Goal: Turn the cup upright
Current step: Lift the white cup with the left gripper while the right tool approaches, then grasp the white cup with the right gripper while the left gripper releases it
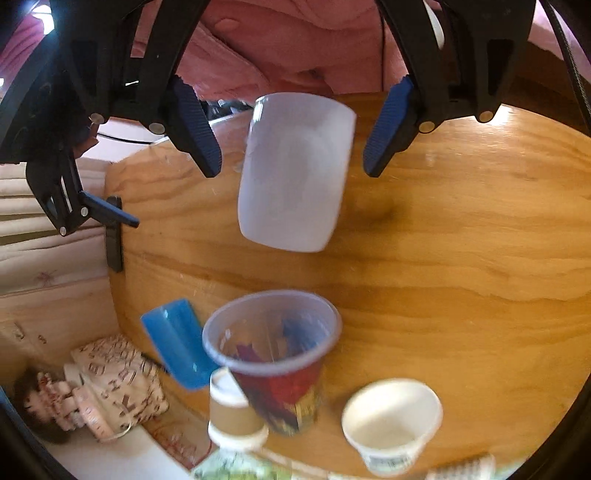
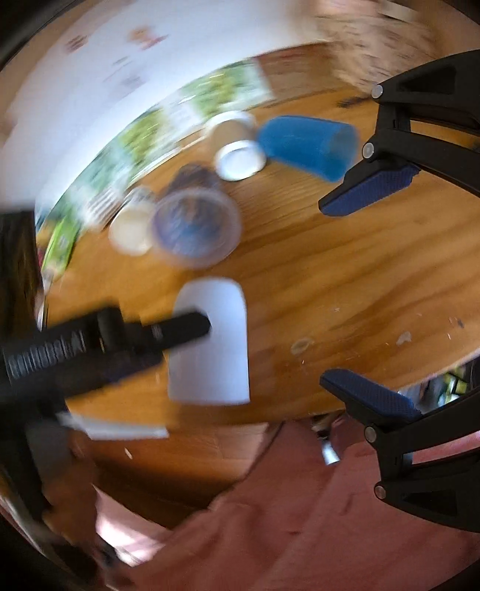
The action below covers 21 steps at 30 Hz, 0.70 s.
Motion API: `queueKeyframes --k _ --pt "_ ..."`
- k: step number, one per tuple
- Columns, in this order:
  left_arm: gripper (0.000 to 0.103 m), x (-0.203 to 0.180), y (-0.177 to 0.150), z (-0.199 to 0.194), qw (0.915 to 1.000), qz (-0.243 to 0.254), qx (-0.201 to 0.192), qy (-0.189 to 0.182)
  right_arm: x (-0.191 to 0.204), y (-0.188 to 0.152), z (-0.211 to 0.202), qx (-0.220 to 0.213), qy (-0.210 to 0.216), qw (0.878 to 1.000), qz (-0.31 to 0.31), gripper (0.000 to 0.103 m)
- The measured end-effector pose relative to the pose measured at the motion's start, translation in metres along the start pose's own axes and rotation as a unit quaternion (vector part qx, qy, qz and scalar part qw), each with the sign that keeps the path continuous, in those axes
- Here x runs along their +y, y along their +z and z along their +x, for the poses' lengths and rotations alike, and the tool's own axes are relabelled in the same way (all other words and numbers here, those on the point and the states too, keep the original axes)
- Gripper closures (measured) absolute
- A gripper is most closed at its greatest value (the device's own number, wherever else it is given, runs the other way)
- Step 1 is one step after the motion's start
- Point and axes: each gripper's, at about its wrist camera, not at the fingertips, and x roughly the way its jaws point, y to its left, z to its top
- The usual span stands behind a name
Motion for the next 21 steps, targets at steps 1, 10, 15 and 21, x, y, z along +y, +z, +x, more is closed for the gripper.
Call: queueKeyframes --k 1,10,15,21 --pt "0.021 0.001 -0.004 -0.004 0.9999 0.001 -0.014 0.002 0.004 0.001 0.0 -0.006 0.0 1.0 -0.022 0.018" --pt "0.021 0.015 -0.044 -0.037 0.9871 -0.003 -0.155 0.041 0.04 0.009 0.005 -0.043 -0.026 0.967 -0.251 0.018" --pt "0.021 0.025 -0.064 -0.039 0.9814 -0.023 -0.186 0.044 0.057 -0.004 0.015 -0.043 -0.057 0.912 -0.404 0.018" --pt "0.021 0.017 -0.088 -0.05 0.9698 0.001 -0.234 0.068 0.066 -0.014 0.027 -0.048 -0.083 0.843 -0.529 0.018"
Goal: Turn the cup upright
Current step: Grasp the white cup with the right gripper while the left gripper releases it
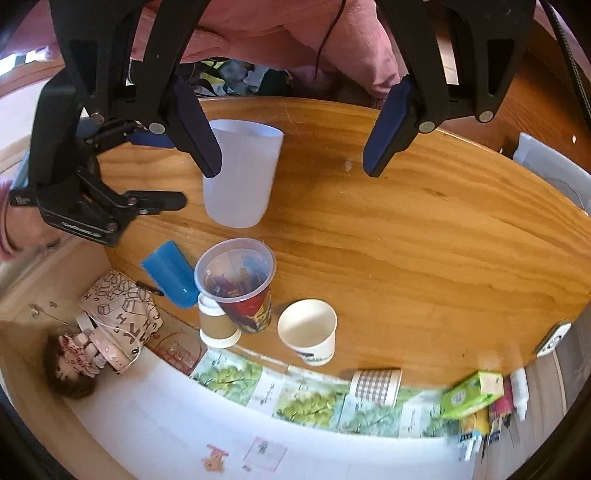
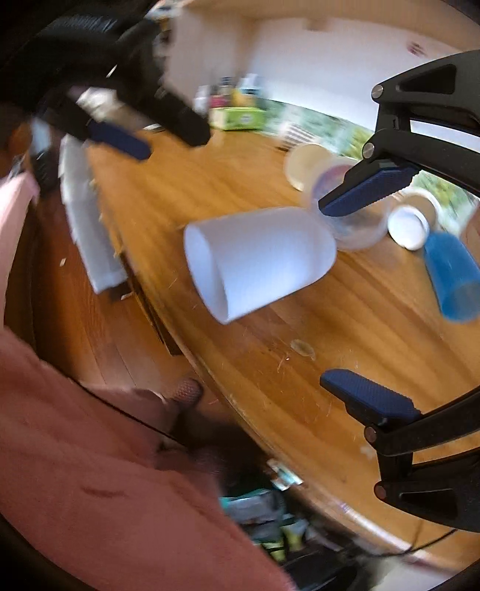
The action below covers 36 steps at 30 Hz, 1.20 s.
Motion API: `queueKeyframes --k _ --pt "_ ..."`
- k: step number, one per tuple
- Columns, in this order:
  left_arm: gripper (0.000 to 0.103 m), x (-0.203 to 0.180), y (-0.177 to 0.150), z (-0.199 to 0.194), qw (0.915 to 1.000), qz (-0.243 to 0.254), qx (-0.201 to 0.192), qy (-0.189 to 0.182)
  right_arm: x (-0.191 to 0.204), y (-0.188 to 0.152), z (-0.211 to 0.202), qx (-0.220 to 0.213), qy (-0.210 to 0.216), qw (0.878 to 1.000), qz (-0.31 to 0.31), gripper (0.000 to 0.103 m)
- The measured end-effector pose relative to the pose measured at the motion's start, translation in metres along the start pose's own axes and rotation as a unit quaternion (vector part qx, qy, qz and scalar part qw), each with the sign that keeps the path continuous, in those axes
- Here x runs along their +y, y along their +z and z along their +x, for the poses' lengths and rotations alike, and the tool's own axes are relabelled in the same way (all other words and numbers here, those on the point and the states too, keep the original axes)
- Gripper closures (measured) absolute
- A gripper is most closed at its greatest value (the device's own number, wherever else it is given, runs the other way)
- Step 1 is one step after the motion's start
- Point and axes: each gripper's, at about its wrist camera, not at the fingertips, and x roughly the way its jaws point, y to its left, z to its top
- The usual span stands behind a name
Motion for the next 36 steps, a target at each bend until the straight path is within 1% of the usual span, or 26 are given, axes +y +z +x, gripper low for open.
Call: queueKeyframes --k 6,9,12,16,21,23,27,30,33,35,36 --pt "0.021 -0.007 -0.009 -0.013 0.9992 0.017 -0.035 -0.003 0.0 0.011 0.002 -0.021 -0.015 0.998 -0.061 0.018" --pt "0.021 -0.01 -0.01 -0.019 0.9985 0.026 -0.047 -0.005 0.001 0.017 0.006 -0.03 -0.025 0.995 -0.091 0.018" --pt "0.021 -0.01 -0.012 -0.023 0.9982 0.03 -0.052 -0.003 0.002 0.023 0.012 -0.036 -0.022 0.992 -0.116 0.018" --pt "0.021 -0.003 -0.016 -0.025 0.9987 0.016 -0.048 -0.004 -0.001 0.025 0.019 -0.037 -0.018 0.988 -0.146 0.018" --pt "0.021 0.007 -0.02 -0.024 0.9992 -0.001 -0.039 0.005 -0.007 0.032 0.027 -0.026 0.012 0.988 -0.155 0.018" --pt "0.021 0.01 -0.02 -0.025 0.9992 -0.008 -0.037 0.01 -0.012 0.035 0.029 -0.022 0.021 0.989 -0.145 0.019" --pt "0.021 0.012 -0.021 -0.029 0.9992 -0.01 -0.035 0.017 -0.017 0.038 0.03 -0.023 0.03 0.99 -0.136 0.034" --pt "0.021 0.014 -0.021 -0.031 0.9991 -0.01 -0.034 0.022 -0.024 0.041 0.03 -0.023 0.04 0.994 -0.104 0.034" --pt "0.021 0.017 -0.02 -0.034 0.9991 -0.011 -0.032 0.025 -0.031 0.043 0.028 -0.027 0.037 0.997 -0.059 0.035" --pt "0.021 0.019 -0.018 -0.035 0.9992 -0.015 -0.029 0.025 -0.039 0.043 0.025 -0.03 0.041 0.999 -0.013 0.035" --pt "0.021 0.021 -0.017 -0.036 0.9992 -0.018 -0.029 0.023 -0.047 0.042 0.024 -0.031 0.043 0.998 0.023 0.035"
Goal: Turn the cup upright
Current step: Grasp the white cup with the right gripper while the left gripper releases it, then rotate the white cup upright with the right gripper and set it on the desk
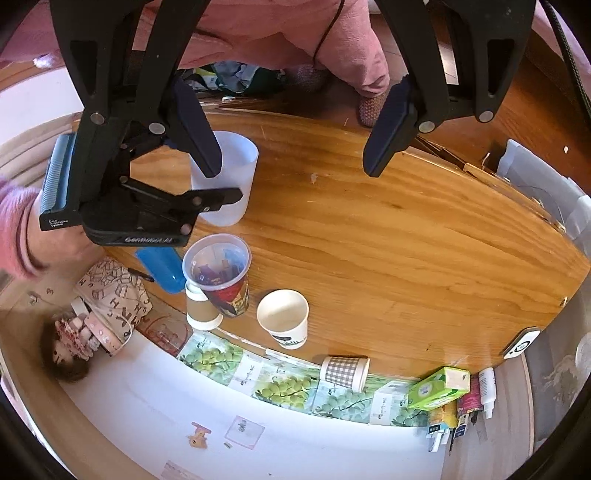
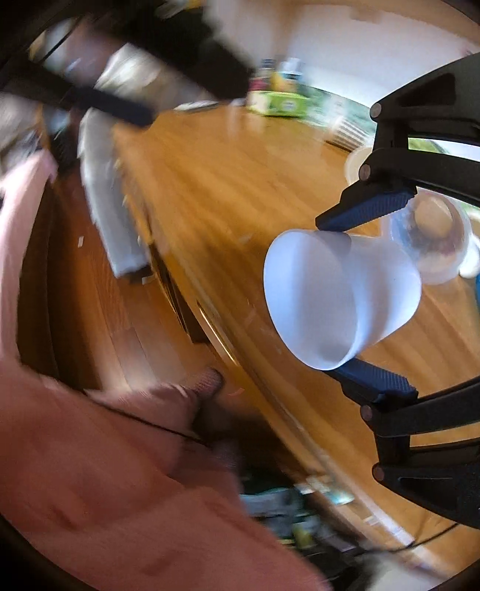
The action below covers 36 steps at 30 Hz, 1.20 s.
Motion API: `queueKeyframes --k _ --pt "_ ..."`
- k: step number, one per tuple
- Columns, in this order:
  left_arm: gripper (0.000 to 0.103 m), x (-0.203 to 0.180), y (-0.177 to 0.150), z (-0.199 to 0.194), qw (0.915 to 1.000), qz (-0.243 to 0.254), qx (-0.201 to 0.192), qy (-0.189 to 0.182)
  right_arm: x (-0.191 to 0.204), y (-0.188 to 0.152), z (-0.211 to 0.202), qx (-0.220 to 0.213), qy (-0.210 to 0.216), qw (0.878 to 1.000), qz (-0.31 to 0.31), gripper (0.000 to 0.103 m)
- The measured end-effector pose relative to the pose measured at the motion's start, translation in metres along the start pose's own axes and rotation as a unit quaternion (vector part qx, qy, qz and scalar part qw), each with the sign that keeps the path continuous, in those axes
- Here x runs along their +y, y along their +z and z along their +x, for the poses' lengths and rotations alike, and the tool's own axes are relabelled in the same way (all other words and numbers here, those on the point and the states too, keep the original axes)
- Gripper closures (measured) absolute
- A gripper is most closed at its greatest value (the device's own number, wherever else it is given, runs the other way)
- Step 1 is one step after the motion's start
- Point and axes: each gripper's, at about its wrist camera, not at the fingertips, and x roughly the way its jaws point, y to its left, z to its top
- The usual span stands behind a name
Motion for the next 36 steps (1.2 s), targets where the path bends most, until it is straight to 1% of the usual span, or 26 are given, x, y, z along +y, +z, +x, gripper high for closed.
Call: queueKeyframes --k 2,3,4,5,6,8,10,11,12,13,14,15,16,17,19,20,21,23,24,26,29,33,36 --pt "0.021 0.004 0.003 -0.002 0.9999 -0.01 -0.002 -0.006 -0.016 -0.003 -0.002 -0.004 0.003 0.997 0.08 0.035" --pt "0.021 0.006 0.004 -0.003 0.9999 -0.014 -0.004 -0.007 -0.023 -0.007 -0.003 -0.009 0.005 0.993 0.118 0.035" --pt "0.021 0.008 0.005 -0.004 0.9998 -0.017 -0.004 -0.006 -0.032 -0.012 -0.005 -0.016 0.007 0.986 0.168 0.035" --pt "0.021 0.01 0.007 -0.004 0.9998 -0.019 -0.005 -0.005 -0.036 -0.015 -0.007 -0.02 0.011 0.98 0.199 0.035" --pt "0.021 0.012 0.008 -0.004 0.9998 -0.022 -0.005 -0.002 -0.044 -0.021 -0.009 -0.029 0.019 0.968 0.25 0.035" --pt "0.021 0.015 0.011 -0.005 0.9997 -0.023 -0.006 0.003 -0.055 -0.034 -0.012 -0.051 0.035 0.938 0.341 0.035" --pt "0.021 0.017 0.014 -0.006 0.9996 -0.025 -0.008 0.004 -0.061 -0.044 -0.014 -0.072 0.049 0.907 0.412 0.035" --pt "0.021 0.017 0.016 -0.006 0.9996 -0.026 -0.009 0.003 -0.063 -0.051 -0.014 -0.086 0.058 0.884 0.456 0.035" --pt "0.021 0.017 0.017 -0.007 0.9996 -0.027 -0.01 0.002 -0.064 -0.057 -0.013 -0.096 0.064 0.865 0.489 0.035" --pt "0.021 0.017 0.019 -0.007 0.9995 -0.029 -0.011 0.001 -0.066 -0.065 -0.013 -0.111 0.074 0.837 0.53 0.035" --pt "0.021 0.016 0.02 -0.007 0.9995 -0.03 -0.012 0.0 -0.066 -0.07 -0.012 -0.122 0.08 0.813 0.563 0.035" --pt "0.021 0.015 0.021 -0.007 0.9994 -0.031 -0.013 0.0 -0.066 -0.075 -0.012 -0.13 0.079 0.795 0.588 0.035" --pt "0.021 0.014 0.023 -0.007 0.9994 -0.03 -0.015 0.0 -0.064 -0.082 -0.01 -0.137 0.074 0.768 0.621 0.035" --pt "0.021 0.013 0.024 -0.007 0.9994 -0.029 -0.016 0.0 -0.064 -0.084 -0.009 -0.139 0.071 0.755 0.637 0.035" --pt "0.021 0.01 0.026 -0.007 0.9995 -0.028 -0.017 0.0 -0.059 -0.092 -0.006 -0.145 0.057 0.715 0.682 0.035" --pt "0.021 0.009 0.027 -0.006 0.9995 -0.028 -0.016 -0.001 -0.057 -0.094 -0.006 -0.151 0.052 0.698 0.698 0.035" --pt "0.021 0.006 0.027 -0.005 0.9995 -0.028 -0.014 -0.003 -0.055 -0.097 -0.006 -0.157 0.05 0.683 0.712 0.035" --pt "0.021 0.003 0.029 -0.004 0.9995 -0.027 -0.014 -0.003 -0.053 -0.102 -0.005 -0.165 0.049 0.657 0.734 0.035" --pt "0.021 -0.001 0.029 -0.003 0.9996 -0.024 -0.014 -0.003 -0.052 -0.104 -0.006 -0.167 0.049 0.65 0.739 0.035" --pt "0.021 -0.005 0.03 -0.002 0.9997 -0.02 -0.013 -0.002 -0.051 -0.105 -0.007 -0.167 0.047 0.647 0.743 0.034" --pt "0.021 -0.012 0.033 0.001 0.9999 -0.013 -0.008 -0.005 -0.051 -0.103 -0.007 -0.164 0.053 0.647 0.743 0.033" --pt "0.021 -0.019 0.038 0.002 1.0 -0.001 -0.007 0.0 -0.052 -0.102 -0.005 -0.157 0.061 0.65 0.741 0.023" --pt "0.021 -0.021 0.043 0.0 1.0 -0.002 -0.008 0.005 -0.055 -0.099 -0.011 -0.154 0.063 0.647 0.744 0.02"
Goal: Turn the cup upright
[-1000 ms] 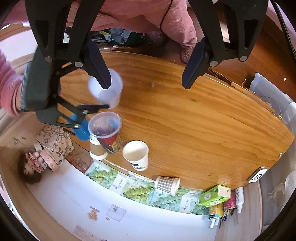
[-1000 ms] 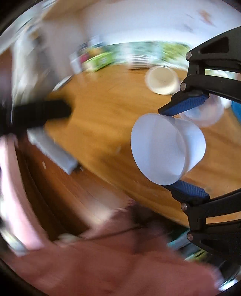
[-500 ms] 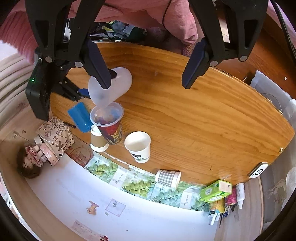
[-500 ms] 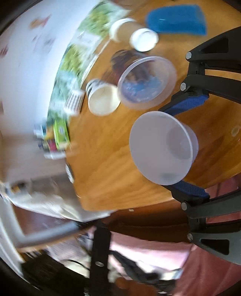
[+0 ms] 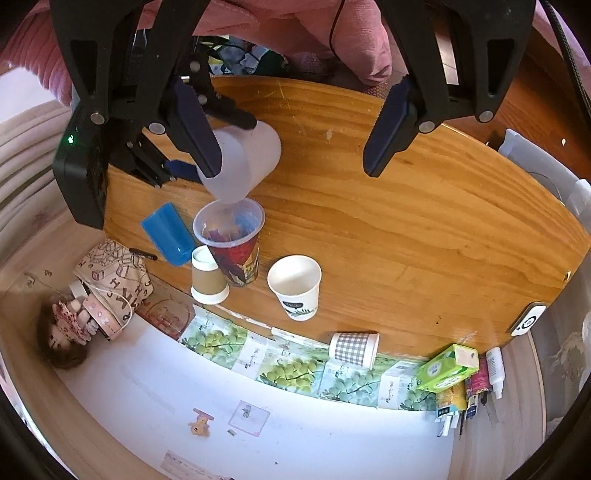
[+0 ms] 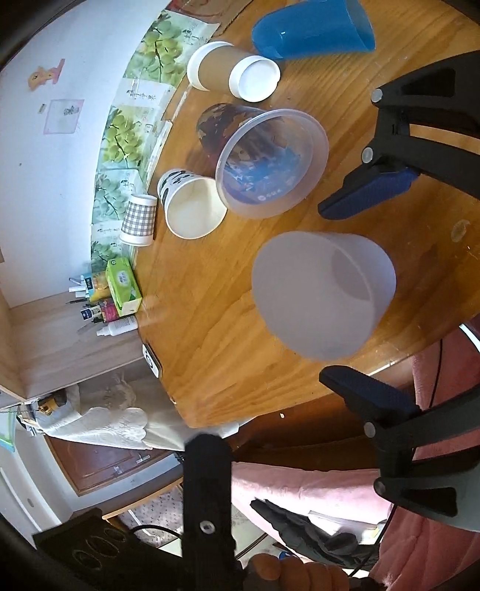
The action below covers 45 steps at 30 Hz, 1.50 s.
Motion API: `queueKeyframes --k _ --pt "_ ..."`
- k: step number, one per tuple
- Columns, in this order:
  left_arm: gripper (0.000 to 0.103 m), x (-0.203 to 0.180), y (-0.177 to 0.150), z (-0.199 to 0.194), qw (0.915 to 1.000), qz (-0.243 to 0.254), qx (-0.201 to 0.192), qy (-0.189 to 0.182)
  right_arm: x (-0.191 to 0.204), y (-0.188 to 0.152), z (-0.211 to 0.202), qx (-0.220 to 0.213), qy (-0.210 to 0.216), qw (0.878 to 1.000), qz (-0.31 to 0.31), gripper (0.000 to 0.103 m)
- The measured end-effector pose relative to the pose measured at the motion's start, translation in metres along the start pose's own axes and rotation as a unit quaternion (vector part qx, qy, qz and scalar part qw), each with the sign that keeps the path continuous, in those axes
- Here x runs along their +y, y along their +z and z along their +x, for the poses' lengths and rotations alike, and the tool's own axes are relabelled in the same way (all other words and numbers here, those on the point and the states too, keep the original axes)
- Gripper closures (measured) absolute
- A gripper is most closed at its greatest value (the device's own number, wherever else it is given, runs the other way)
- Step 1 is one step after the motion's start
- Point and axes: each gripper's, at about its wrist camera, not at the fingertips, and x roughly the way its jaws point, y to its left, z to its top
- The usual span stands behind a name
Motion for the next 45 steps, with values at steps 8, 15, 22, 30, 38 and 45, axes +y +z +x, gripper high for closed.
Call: queueKeyframes --k 8,15,22,30,38,45 --pt "0.021 -0.009 0.009 -0.006 0.9998 -0.005 -0.012 0.017 0.013 0.005 -0.032 0.0 -0.056 0.998 0.01 0.018" --pt "0.021 -0.02 0.01 -0.002 0.9993 0.006 -0.006 0.036 0.007 0.004 -0.06 0.007 -0.113 0.991 0.078 0.018" --pt "0.017 -0.027 0.025 0.006 0.9995 0.024 0.011 0.02 -0.003 0.01 -0.088 0.004 -0.135 0.979 0.151 0.016" --pt "0.008 -0.029 0.054 -0.007 0.9993 0.028 -0.004 0.023 0.007 0.032 -0.11 -0.007 -0.163 0.965 0.207 0.012" --pt "0.0 -0.03 0.076 -0.054 0.9942 0.084 -0.065 0.019 0.038 0.057 -0.137 -0.056 -0.215 0.942 0.251 0.012" --pt "0.0 -0.023 0.08 -0.095 0.9823 0.131 -0.127 0.043 0.07 0.075 -0.152 -0.09 -0.278 0.912 0.287 0.012"
